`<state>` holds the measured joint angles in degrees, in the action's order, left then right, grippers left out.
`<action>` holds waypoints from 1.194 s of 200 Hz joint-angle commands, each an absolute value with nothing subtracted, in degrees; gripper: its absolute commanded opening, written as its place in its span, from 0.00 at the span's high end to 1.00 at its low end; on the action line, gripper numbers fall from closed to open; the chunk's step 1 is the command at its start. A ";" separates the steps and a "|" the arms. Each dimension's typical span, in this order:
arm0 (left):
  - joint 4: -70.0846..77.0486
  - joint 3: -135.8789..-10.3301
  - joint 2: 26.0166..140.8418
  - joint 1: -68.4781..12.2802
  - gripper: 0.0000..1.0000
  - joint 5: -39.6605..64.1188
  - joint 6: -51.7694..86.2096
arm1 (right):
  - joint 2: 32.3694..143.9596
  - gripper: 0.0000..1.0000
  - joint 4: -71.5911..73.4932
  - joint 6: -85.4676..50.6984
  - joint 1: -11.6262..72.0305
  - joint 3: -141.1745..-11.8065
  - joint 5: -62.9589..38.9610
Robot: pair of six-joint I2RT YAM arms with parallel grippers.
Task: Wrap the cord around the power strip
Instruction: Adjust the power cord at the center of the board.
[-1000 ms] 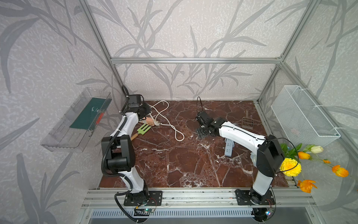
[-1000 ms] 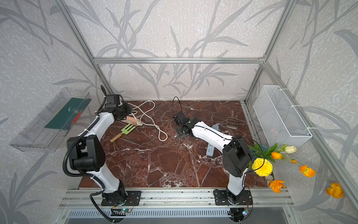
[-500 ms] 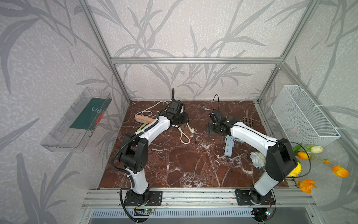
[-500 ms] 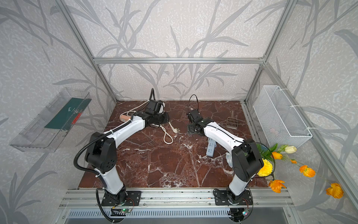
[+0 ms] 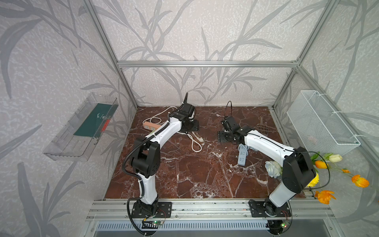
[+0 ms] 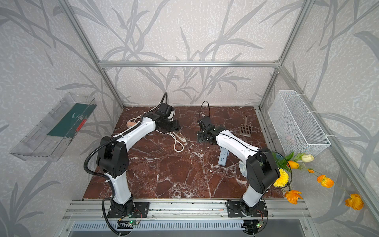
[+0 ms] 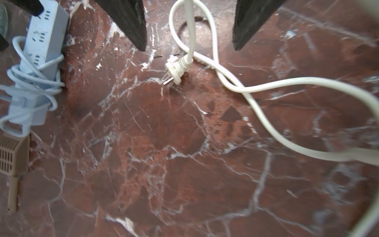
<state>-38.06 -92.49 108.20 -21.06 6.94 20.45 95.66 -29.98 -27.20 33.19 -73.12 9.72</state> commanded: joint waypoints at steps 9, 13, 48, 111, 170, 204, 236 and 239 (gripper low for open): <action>-47.77 -95.18 104.59 -11.39 0.28 -5.16 17.89 | 96.25 0.21 -28.94 -26.14 33.47 -74.05 7.87; -47.88 -95.19 104.46 -10.07 0.28 -5.20 18.16 | 96.32 0.21 -28.84 -26.03 33.68 -74.17 7.68; -46.51 -94.78 105.84 -2.87 0.27 -3.42 16.31 | 99.22 0.21 -28.59 -21.70 36.53 -77.84 5.82; -45.78 -92.45 98.17 -4.68 0.27 -1.36 19.23 | 120.14 0.20 -25.46 -10.53 44.27 -106.14 -2.87; -51.25 -96.94 87.08 -4.83 0.27 -11.63 16.27 | 156.14 0.15 -26.22 -6.20 47.49 -155.99 -14.35; -49.47 -95.70 87.40 -5.01 0.26 -9.88 16.19 | 166.07 0.14 -12.70 -11.55 48.08 -161.49 -12.10; -47.42 -93.45 93.90 -4.41 0.25 -10.89 16.74 | 156.42 0.13 -7.44 -12.03 48.25 -143.67 -9.23; -47.31 -93.35 94.64 -4.00 0.25 -10.81 17.30 | 154.51 0.13 -6.15 -11.57 48.25 -140.75 -8.58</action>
